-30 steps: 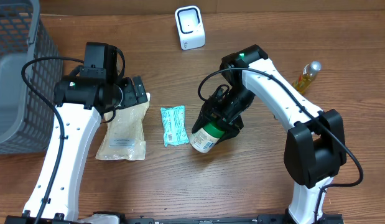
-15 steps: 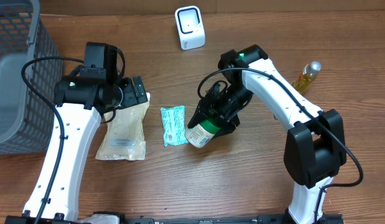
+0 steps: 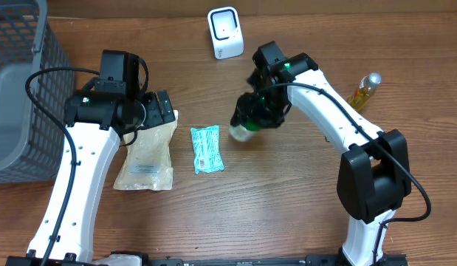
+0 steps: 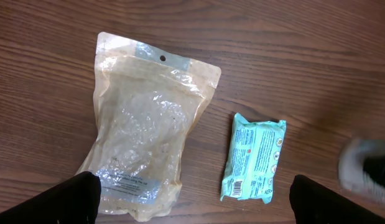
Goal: Scan the item barcode
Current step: 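Hold the jar's label against the white scanner window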
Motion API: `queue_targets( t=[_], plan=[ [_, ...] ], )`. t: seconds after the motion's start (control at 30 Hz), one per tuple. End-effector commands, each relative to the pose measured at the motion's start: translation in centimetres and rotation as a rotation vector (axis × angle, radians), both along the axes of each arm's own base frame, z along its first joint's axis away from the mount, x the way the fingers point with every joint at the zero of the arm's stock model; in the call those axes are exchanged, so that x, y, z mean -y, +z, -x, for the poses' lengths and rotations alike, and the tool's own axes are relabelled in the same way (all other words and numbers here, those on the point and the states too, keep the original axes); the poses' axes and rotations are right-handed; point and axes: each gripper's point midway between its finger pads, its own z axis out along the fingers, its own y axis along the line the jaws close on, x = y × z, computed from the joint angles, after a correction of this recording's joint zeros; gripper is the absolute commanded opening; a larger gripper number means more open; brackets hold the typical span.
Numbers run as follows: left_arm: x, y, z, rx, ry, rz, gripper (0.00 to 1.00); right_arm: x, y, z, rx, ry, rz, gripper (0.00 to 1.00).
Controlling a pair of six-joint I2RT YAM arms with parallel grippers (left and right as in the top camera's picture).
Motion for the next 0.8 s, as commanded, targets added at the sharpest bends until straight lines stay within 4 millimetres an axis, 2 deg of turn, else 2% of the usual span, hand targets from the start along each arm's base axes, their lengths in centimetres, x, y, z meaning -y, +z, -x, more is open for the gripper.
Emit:
queue_targets(
  t=[0.0,0.3,0.5,0.77],
  plan=[
    [-0.2,0.3,-0.1,0.009,0.0,-0.008,0.99,-0.6,1.3,-2.3,0.116,-0.005,-0.018,0.29],
    [-0.2,0.3,-0.1,0.009,0.0,-0.008,0.99,-1.6,3.7,-9.0,0.424,-0.054,-0.039,0.29],
    [-0.2,0.3,-0.1,0.009,0.0,-0.008,1.0,-1.2,5.3,-12.2,0.58,-0.109,-0.012,0.25],
    [-0.2,0.3,-0.1,0.009,0.0,-0.008,1.0,-3.0,10.1,-16.1,0.815,-0.141,-0.135,0.22]
  ],
)
